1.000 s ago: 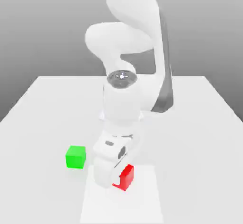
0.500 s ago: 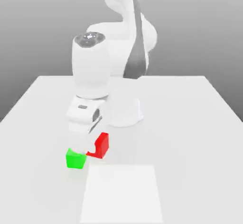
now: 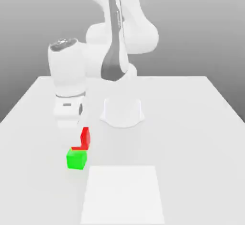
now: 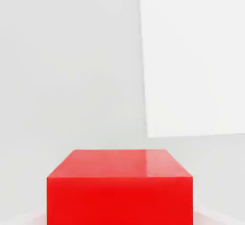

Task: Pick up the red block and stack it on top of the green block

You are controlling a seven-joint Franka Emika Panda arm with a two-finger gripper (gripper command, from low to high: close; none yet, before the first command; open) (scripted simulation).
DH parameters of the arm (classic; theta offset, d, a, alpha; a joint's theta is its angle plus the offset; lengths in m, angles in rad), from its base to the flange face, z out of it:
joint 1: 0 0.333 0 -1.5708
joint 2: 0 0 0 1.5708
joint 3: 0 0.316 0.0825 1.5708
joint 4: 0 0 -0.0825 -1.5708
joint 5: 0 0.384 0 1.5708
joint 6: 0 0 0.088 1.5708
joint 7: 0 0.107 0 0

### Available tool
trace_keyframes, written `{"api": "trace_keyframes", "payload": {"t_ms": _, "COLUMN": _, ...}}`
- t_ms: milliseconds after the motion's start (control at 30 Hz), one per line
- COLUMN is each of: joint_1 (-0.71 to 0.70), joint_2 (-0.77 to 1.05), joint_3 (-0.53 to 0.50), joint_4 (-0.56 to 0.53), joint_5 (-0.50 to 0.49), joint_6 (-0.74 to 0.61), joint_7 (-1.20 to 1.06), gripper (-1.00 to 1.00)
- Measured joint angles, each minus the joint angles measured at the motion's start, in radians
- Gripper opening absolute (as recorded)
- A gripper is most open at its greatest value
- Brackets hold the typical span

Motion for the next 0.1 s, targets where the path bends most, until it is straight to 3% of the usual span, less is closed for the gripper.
{"api": "trace_keyframes", "payload": {"t_ms": 33, "joint_1": 0.004, "joint_2": 0.028, "joint_3": -0.002, "joint_4": 0.0, "joint_5": 0.01, "joint_6": 0.031, "joint_7": -0.007, "gripper": -1.0}}
{"api": "trace_keyframes", "payload": {"t_ms": 67, "joint_1": 0.0, "joint_2": 0.051, "joint_3": -0.002, "joint_4": 0.0, "joint_5": 0.006, "joint_6": 0.058, "joint_7": -0.004, "gripper": 1.0}}
{"api": "trace_keyframes", "payload": {"t_ms": 100, "joint_1": 0.0, "joint_2": 0.051, "joint_3": -0.002, "joint_4": 0.0, "joint_5": 0.006, "joint_6": 0.058, "joint_7": -0.004, "gripper": 1.0}}
